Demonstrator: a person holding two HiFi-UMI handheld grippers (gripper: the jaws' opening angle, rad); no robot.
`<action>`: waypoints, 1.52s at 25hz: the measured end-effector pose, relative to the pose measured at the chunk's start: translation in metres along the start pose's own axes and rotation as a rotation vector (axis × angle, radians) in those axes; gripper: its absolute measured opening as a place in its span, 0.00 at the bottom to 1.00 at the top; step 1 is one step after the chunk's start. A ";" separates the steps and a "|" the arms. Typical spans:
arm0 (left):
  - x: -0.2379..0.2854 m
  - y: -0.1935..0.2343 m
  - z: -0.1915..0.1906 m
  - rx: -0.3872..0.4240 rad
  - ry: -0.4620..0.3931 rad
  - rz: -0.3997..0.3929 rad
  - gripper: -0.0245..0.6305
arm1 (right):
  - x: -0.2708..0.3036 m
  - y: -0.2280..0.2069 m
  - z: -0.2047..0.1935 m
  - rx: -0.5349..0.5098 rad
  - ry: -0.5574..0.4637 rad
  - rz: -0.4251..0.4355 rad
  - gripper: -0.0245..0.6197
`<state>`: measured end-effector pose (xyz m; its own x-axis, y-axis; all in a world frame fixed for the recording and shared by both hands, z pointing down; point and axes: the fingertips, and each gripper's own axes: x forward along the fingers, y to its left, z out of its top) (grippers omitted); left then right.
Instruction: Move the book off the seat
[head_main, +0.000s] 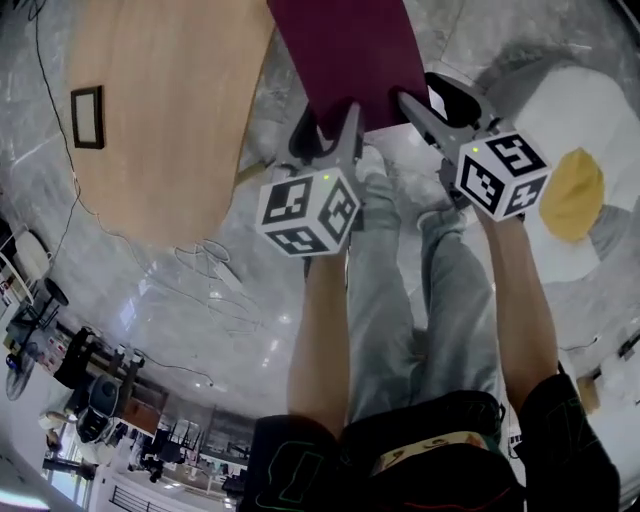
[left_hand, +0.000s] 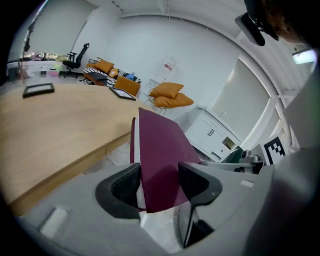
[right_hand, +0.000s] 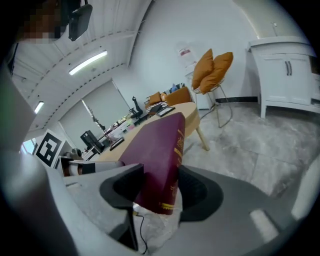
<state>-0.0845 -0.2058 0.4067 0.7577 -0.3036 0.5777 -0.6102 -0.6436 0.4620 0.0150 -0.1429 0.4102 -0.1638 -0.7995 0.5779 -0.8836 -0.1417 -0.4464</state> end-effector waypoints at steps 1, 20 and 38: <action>-0.008 0.016 0.008 -0.019 -0.015 0.017 0.41 | 0.014 0.014 0.007 -0.022 0.017 0.018 0.38; -0.070 0.189 0.082 -0.368 -0.248 0.324 0.41 | 0.193 0.155 0.083 -0.364 0.286 0.333 0.38; -0.112 0.210 0.143 -0.461 -0.367 0.438 0.14 | 0.220 0.180 0.154 -0.521 0.324 0.380 0.32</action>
<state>-0.2648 -0.4072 0.3428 0.4009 -0.7333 0.5491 -0.8491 -0.0725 0.5232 -0.1125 -0.4338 0.3517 -0.5519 -0.5131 0.6574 -0.8209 0.4732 -0.3198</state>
